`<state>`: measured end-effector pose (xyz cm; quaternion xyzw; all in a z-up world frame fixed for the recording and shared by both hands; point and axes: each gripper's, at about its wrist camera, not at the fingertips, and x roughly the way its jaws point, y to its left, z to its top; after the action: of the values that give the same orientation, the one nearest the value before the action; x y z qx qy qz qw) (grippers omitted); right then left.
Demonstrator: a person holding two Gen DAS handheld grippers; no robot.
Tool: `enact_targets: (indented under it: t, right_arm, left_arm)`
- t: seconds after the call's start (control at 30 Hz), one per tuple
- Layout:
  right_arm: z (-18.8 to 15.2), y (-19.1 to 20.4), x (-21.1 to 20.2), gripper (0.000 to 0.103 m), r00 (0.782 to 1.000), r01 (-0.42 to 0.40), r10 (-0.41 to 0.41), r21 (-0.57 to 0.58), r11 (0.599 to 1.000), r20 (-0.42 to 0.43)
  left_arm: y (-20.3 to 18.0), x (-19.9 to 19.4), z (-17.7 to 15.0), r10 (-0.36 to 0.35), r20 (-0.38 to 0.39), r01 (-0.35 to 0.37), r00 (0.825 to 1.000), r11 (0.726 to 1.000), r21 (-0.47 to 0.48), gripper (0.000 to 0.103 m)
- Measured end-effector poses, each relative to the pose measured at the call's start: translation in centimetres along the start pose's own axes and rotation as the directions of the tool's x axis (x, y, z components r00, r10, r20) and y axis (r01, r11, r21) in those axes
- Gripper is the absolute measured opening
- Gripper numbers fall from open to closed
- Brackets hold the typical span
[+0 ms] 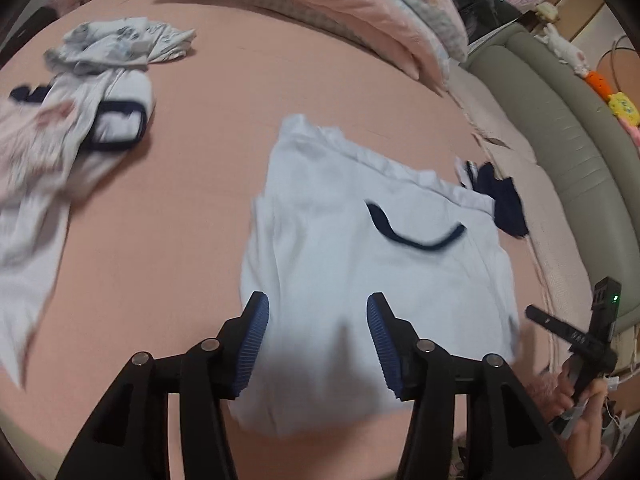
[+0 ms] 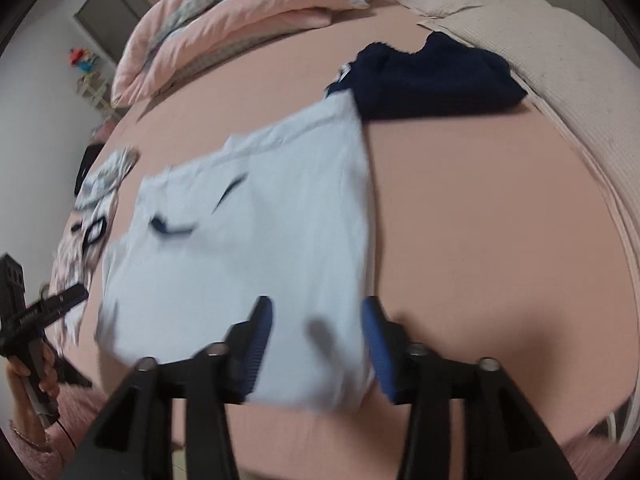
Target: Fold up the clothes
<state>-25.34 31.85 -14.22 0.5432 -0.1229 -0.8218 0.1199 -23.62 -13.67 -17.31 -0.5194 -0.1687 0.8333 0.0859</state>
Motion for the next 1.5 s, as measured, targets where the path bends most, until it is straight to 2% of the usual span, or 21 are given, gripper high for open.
enact_targets:
  t: [0.2, 0.37, 0.5, 0.57, 0.7, 0.87, 0.9, 1.03, 1.07, 1.1, 1.13, 1.17, 1.2, 1.33, 1.5]
  right_arm:
    - [6.8, -1.6, 4.0, 0.049, 0.997, 0.027, -0.027, 0.006, 1.000, -0.067]
    - [9.7, -2.5, 7.5, 0.049, 0.993, 0.015, -0.012, 0.032, 0.999, -0.116]
    - [11.1, -2.1, 9.1, 0.051, 0.993, 0.001, 0.001, 0.018, 1.000, -0.116]
    - [11.6, -1.7, 9.6, 0.057, 0.993, -0.003, 0.003, 0.005, 1.000, -0.114]
    - [12.5, -0.9, 10.3, 0.058, 0.994, -0.009, 0.006, -0.024, 1.000, -0.112]
    - [12.7, -0.1, 11.1, 0.058, 0.993, -0.040, 0.035, -0.041, 0.998, -0.113]
    - [12.8, 0.0, 11.2, 0.058, 0.993, -0.044, 0.039, -0.043, 0.998, -0.111]
    - [13.6, 0.4, 11.9, 0.057, 0.994, -0.057, 0.052, -0.051, 0.997, -0.101]
    - [13.8, 0.5, 12.1, 0.054, 0.994, -0.059, 0.054, -0.052, 0.997, -0.100]
    - [14.0, 0.5, 12.3, 0.050, 0.994, -0.057, 0.052, -0.054, 0.997, -0.098]
    - [14.3, 0.4, 12.4, 0.034, 0.994, -0.060, 0.054, -0.054, 0.997, -0.100]
    - [14.7, 0.3, 12.6, 0.015, 0.993, -0.067, 0.062, -0.052, 0.996, -0.104]
    - [15.0, 0.2, 12.7, 0.010, 0.991, -0.084, 0.079, -0.046, 0.995, -0.110]
    - [15.0, 1.4, 10.5, 0.007, 0.994, -0.103, 0.098, -0.109, 0.989, -0.049]
    - [13.4, 3.2, 5.8, 0.007, 0.990, -0.128, 0.137, -0.209, 0.970, 0.031]
  left_arm:
    - [1.2, 4.4, 5.7, 0.032, -0.020, -0.032, 0.999, 0.999, 0.006, 0.048]
    - [2.2, 6.9, 8.0, 0.020, -0.035, -0.020, 0.999, 1.000, -0.012, 0.048]
    - [2.7, 8.2, 9.1, 0.004, -0.045, -0.005, 0.999, 1.000, -0.022, 0.050]
    - [2.6, 8.7, 9.5, 0.001, -0.045, -0.001, 0.999, 1.000, -0.010, 0.050]
    - [2.8, 9.4, 10.0, -0.007, -0.046, 0.007, 0.999, 1.000, -0.002, 0.050]
    - [2.5, 10.6, 10.7, -0.081, -0.060, 0.082, 0.995, 0.997, 0.010, 0.051]
    - [2.1, 11.0, 10.9, -0.073, -0.068, 0.075, 0.995, 0.997, 0.028, 0.054]
    - [0.5, 11.9, 11.4, -0.032, -0.076, 0.039, 0.997, 0.994, 0.102, 0.054]
    - [0.0, 12.1, 11.5, -0.023, -0.082, 0.033, 0.996, 0.993, 0.117, 0.054]
    - [-0.2, 12.3, 11.7, -0.021, -0.090, 0.032, 0.996, 0.992, 0.124, 0.041]
    - [-0.4, 12.4, 11.8, -0.020, -0.098, 0.032, 0.995, 0.991, 0.129, 0.016]
    - [-0.5, 12.3, 11.9, -0.034, -0.102, 0.046, 0.994, 0.991, 0.125, 0.013]
    - [-0.7, 12.0, 12.0, -0.038, -0.098, 0.050, 0.995, 0.991, 0.126, 0.011]
    - [-2.1, 8.8, 11.5, -0.058, -0.011, 0.059, 0.998, 0.980, 0.192, 0.010]
    - [-3.7, 3.8, 10.5, -0.082, 0.080, 0.054, 0.993, 0.952, 0.302, 0.010]
